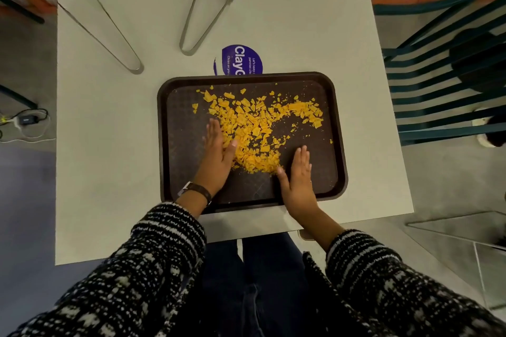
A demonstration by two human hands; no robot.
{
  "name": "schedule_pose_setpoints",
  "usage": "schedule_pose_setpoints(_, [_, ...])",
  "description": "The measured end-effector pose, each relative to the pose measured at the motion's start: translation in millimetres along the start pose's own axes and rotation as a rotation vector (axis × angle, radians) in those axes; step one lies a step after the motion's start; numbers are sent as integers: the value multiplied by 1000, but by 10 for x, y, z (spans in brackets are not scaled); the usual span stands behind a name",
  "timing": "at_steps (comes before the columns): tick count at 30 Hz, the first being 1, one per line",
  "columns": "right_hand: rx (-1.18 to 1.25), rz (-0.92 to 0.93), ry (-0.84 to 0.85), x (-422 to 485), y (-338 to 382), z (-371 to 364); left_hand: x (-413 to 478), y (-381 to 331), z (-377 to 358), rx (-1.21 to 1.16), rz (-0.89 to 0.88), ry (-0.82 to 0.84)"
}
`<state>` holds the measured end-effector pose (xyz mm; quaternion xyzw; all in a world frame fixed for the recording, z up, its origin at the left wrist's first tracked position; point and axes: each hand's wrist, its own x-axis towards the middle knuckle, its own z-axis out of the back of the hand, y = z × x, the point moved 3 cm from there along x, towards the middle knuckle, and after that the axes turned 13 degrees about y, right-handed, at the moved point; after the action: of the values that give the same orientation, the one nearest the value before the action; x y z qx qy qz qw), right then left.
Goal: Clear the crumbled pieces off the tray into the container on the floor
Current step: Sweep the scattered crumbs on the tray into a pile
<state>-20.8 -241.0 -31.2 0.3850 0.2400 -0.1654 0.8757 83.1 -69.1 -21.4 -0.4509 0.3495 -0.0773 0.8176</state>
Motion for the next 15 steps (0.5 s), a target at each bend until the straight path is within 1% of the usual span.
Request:
schedule_pose_setpoints(2, [1,97,106,18,147,-107,-92,-12,62,-72,28,-71])
schedule_pose_setpoints(4, [1,218,176,38,302,-143,-161,-6,135,-80,35,-117])
schedule_pose_setpoints(6, [-1,260,141,86,368,-76,-201,21,195,-68,35,-133])
schedule_pose_setpoints(7, [-5,240,90,132,357,-17,-210,36,217,-60,33,-133])
schedule_pose_setpoints(9, [-24,123,-5,260,261,123,-216,54,245,-48,34,-135])
schedule_pose_setpoints(11, [-22,-16,-36,385,151,227,-218,62,262,-48,47,-148])
schedule_pose_setpoints(12, [-22,-55,-26,425,126,244,-217,67,267,-50,50,-155])
schedule_pose_setpoints(13, [-29,-58,-5,454,130,231,-220,69,269,-49,50,-159])
schedule_pose_setpoints(15, [-42,53,75,451,252,152,-227,78,259,-45,52,-157])
